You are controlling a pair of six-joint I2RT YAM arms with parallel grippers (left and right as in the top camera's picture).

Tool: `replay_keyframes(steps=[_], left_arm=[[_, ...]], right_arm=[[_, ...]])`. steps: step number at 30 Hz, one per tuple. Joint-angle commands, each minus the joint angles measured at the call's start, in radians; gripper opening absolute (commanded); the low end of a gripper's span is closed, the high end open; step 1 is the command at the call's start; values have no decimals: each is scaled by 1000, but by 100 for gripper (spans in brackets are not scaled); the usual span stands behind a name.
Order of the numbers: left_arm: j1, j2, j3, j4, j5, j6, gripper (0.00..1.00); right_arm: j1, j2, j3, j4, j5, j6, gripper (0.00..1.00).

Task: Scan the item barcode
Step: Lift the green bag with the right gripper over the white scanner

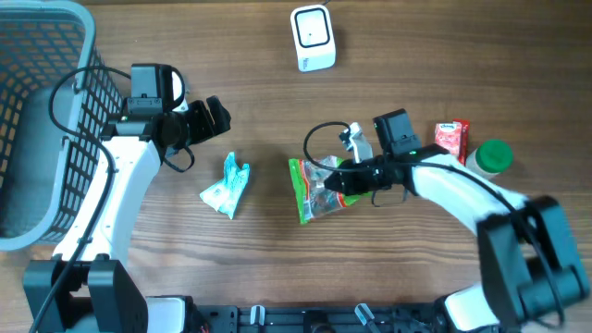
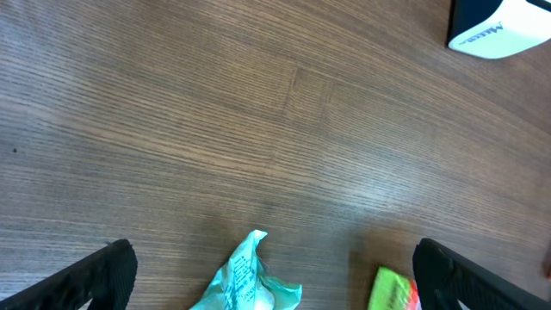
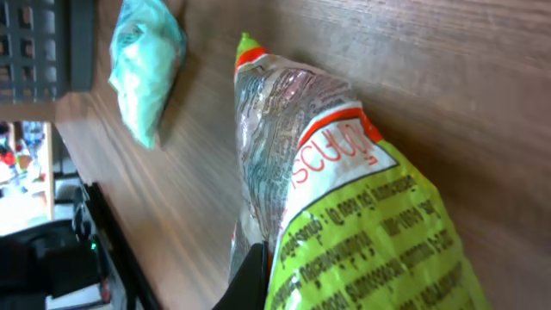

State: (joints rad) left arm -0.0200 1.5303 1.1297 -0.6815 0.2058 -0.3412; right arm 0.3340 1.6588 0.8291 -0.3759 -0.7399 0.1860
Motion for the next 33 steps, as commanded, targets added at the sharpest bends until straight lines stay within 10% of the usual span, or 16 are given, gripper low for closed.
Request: replay_keyframes(steps=[1,14,33], left_arm=[[5,1,-3,0,-2,24,100],[5,1,-3,0,-2,24,100],[5,1,-3,0,-2,23,100]], right_arm=[[-2,-154,98,-110,95,-51,4],[-2,-256,517,-522,362,-135,4],[0,-250,821,-530,526,-368,4]])
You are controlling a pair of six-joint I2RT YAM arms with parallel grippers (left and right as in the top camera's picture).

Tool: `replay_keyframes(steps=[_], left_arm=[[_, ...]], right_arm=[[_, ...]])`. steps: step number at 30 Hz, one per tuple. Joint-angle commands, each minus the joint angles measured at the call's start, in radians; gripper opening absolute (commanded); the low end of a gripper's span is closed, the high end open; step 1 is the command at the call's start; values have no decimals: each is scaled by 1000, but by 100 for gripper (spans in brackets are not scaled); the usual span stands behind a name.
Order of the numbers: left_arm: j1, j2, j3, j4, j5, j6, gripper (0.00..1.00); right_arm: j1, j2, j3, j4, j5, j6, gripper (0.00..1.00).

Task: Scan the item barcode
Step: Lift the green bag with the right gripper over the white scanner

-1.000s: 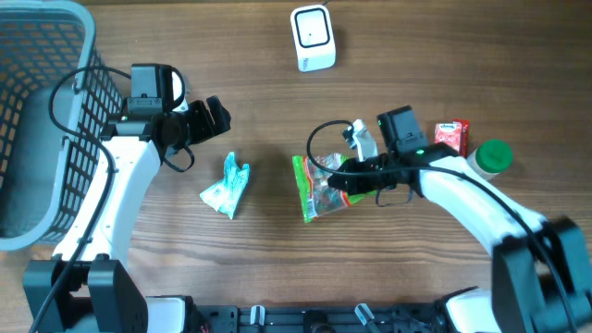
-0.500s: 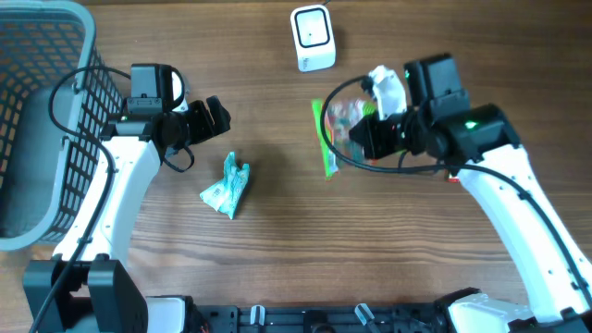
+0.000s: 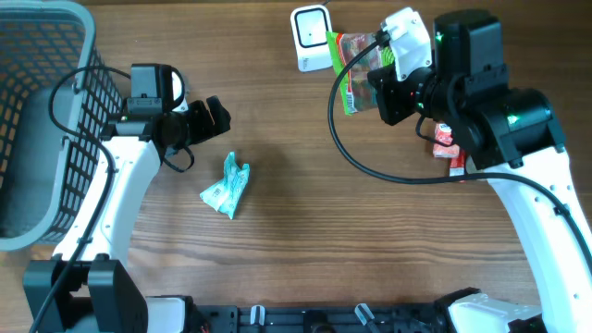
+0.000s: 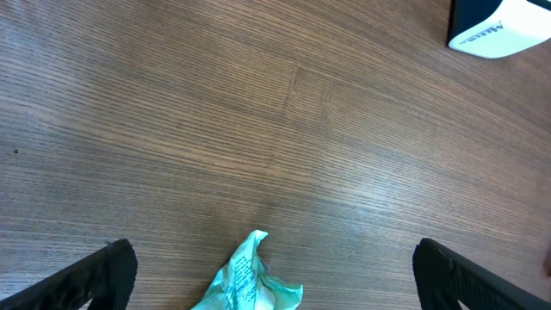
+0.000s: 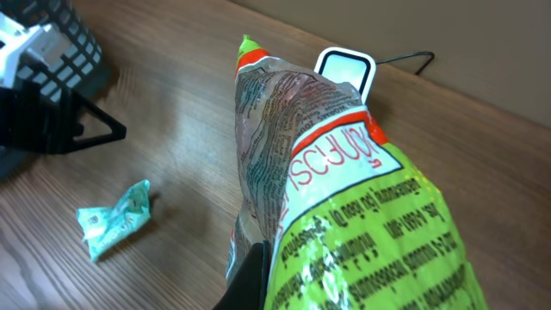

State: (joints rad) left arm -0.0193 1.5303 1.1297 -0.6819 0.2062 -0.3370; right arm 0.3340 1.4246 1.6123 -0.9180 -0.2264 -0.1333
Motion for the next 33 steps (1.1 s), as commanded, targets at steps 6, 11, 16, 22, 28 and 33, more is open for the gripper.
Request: replay_keyframes(steps=[6,11,16,22,28,33], left_arm=[[5,1,-3,0,-3,19,100],[5,1,-3,0,-2,19,100],[5,1,-3,0,-3,19,100],[5,1,-3,0,-3,19,100],[5,1,-3,0,-3,19,100],[5,1,-3,0,-2,19,100]], right_arm=[[0,163,336,-88,24,-68,4],[29,425,653,-148,132,-123,4],[143,617,665,57,427,-295,4],[251,835,664,393,899,-498,4],[275,1012,664,675,1188,-662,4],[278,1064,663,674,1194,-593,4]])
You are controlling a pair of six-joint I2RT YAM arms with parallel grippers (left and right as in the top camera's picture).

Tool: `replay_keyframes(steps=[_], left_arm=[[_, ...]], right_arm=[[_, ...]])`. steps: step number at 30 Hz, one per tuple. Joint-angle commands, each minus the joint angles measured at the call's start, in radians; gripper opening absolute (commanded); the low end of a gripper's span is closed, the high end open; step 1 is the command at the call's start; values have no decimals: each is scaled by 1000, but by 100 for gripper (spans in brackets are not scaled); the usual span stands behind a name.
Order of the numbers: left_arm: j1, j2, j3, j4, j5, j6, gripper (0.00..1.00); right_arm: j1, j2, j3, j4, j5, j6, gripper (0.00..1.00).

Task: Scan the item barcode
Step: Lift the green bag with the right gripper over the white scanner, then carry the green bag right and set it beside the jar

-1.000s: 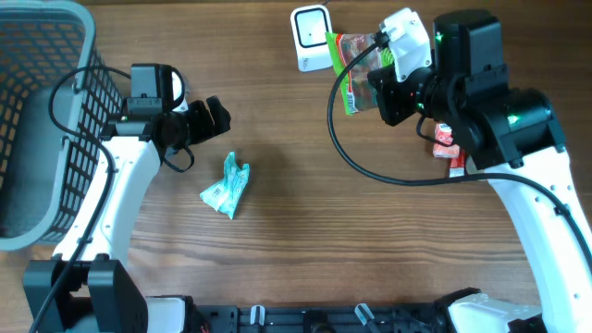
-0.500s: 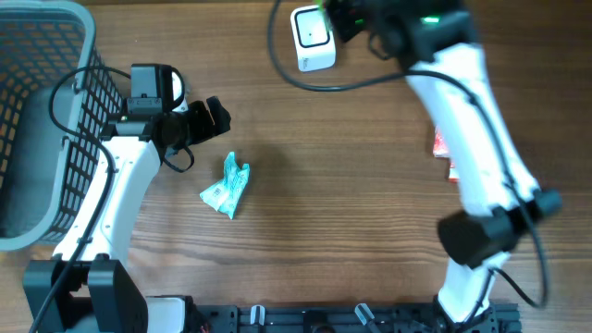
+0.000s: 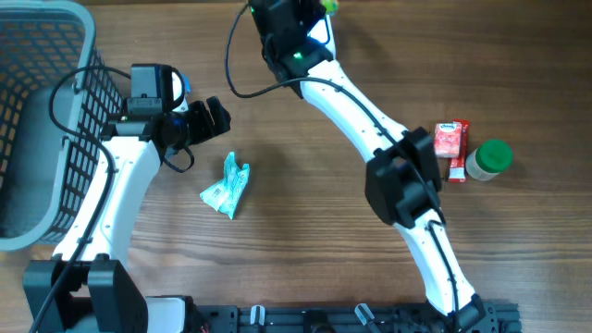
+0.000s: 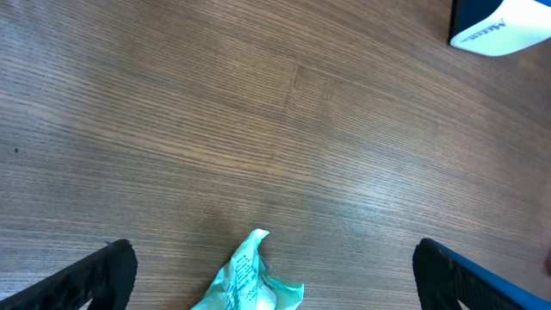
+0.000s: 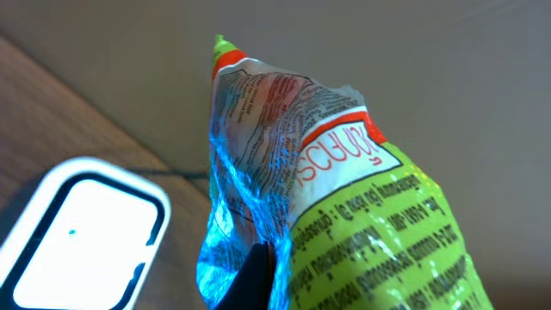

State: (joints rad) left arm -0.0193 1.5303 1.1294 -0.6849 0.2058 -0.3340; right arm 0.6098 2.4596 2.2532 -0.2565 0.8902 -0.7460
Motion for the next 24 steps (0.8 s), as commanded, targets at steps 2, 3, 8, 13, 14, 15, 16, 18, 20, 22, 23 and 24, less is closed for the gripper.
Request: replay_keyframes(steps=[2,3,8,13,14,15,16,18,20,22,23,24], left_arm=[[5,1,-2,3,-2,16,100],[5,1,-2,3,-2,16,100],[5,1,-2,3,-2,16,100],[5,1,-2,3,-2,16,100],[5,1,-2,3,-2,16,100],[5,1,-2,3,-2,16,100],[5,1,-2,3,-2,16,100],[5,1,-2,3,-2,16,100],[5,1,-2,3,-2,16,100],[5,1,-2,3,-2,16,100],[5,1,-2,3,-2,16,100],[5,1,-2,3,-2,16,100]], right_arm=[[7,39,23,13,77,43,4],[9,43,23,13,78,56,4],[18,66,23,16,99,68,4],[19,86,13,11,107,131,4],[19,85,13,9,108,160,4],[19,79,13,8,108,162,4],[19,71,13,2,107,160,4],[17,31,13,-54,69,175,4],[14,-34,13,-144,-7,241,4],[6,-145,13,-256,-135,373,4],[-2,-196,13,-302,-190,419,4],[-12,-254,13,-362,-256,474,4]])
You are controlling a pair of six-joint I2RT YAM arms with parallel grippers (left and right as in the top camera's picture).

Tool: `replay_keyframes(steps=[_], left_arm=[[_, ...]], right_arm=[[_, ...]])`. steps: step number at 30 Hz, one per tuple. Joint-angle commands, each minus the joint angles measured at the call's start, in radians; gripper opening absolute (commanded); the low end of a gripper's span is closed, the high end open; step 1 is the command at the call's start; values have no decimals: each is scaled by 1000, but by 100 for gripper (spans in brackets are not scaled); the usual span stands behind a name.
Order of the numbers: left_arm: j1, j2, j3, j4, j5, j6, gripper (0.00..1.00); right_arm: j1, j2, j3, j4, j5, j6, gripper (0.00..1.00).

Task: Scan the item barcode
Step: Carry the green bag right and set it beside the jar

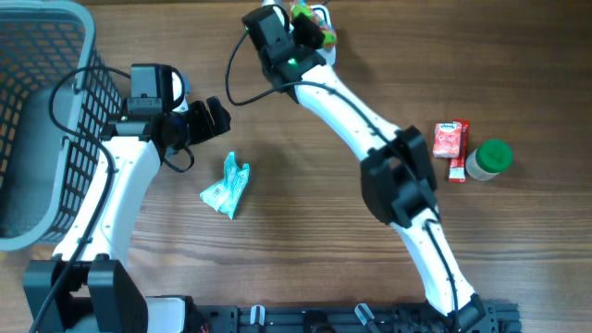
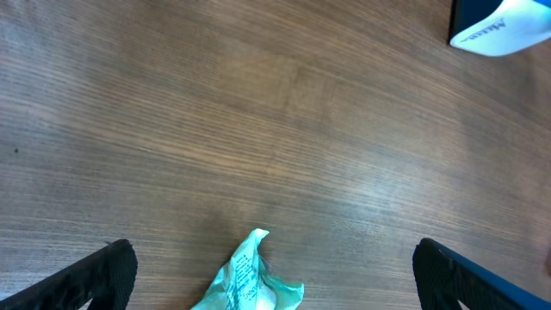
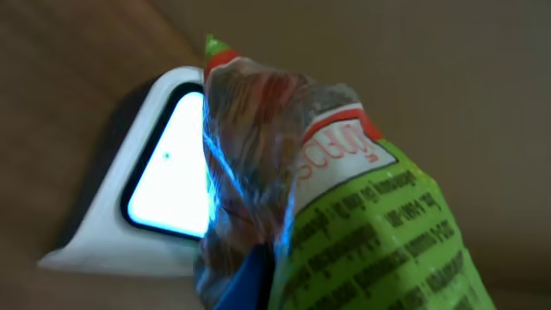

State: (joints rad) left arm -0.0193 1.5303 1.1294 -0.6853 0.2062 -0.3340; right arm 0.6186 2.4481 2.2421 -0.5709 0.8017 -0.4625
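My right gripper (image 1: 301,30) is shut on a green and clear snack bag (image 3: 362,215) at the table's far edge. It holds the bag right in front of the white scanner (image 3: 159,185), whose window glows, with blue light on the bag's clear part. From overhead the bag (image 1: 304,13) covers most of the scanner. Over at the left, my left gripper (image 1: 215,117) stands open and empty, and in its own view (image 2: 274,258) it is above the table.
A crumpled teal wrapper (image 1: 227,185) lies just in front of the left gripper. A grey basket (image 1: 37,120) fills the far left. A red carton (image 1: 449,141) and a green-lidded jar (image 1: 490,157) stand at the right.
The right gripper has brought the bag closer to the scanner, so the lit window now fills the view behind the bag. The left arm has not moved.
The right gripper was shut on the snack bag lying on the table's middle. Then it held the bag in the air beside the scanner. Then it had the bag over the scanner with blue light on it, and now close against the lit window.
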Motion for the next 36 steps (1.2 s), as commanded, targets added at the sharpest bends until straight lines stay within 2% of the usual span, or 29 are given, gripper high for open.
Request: replay_keyframes(steps=[1,6,10,12,15,20,23,25,26,27,28,30,36], left_arm=[[5,1,-2,3,-3,16,100],[5,1,-2,3,-3,16,100],[5,1,-2,3,-2,16,100],[5,1,-2,3,-3,16,100],[5,1,-2,3,-3,16,100],[5,1,-2,3,-3,16,100],[5,1,-2,3,-3,16,100],[5,1,-2,3,-3,16,100],[5,1,-2,3,-2,16,100],[5,1,-2,3,-2,16,100],[5,1,-2,3,-3,16,100],[5,1,-2,3,-3,16,100],[5,1,-2,3,-2,16,100]], right_arm=[[-39,-310,24,-123,-237,253,4],[-207,-515,24,-473,-598,390,4],[-409,-523,17,-750,-947,379,4],[-492,-513,-45,-831,-1040,348,4],[-571,-510,-218,-824,-1054,331,4],[-623,-510,-578,-608,-1027,322,4],[-623,-510,-742,-446,-908,359,4],[-623,-510,-784,-402,-809,410,5],[-623,-510,-795,-391,-759,424,18],[-623,-510,-796,-391,-736,429,54],[-623,-511,-796,-391,-726,430,72],[-623,-512,-781,-399,-727,440,80],[-621,-550,-633,-479,-760,489,86]])
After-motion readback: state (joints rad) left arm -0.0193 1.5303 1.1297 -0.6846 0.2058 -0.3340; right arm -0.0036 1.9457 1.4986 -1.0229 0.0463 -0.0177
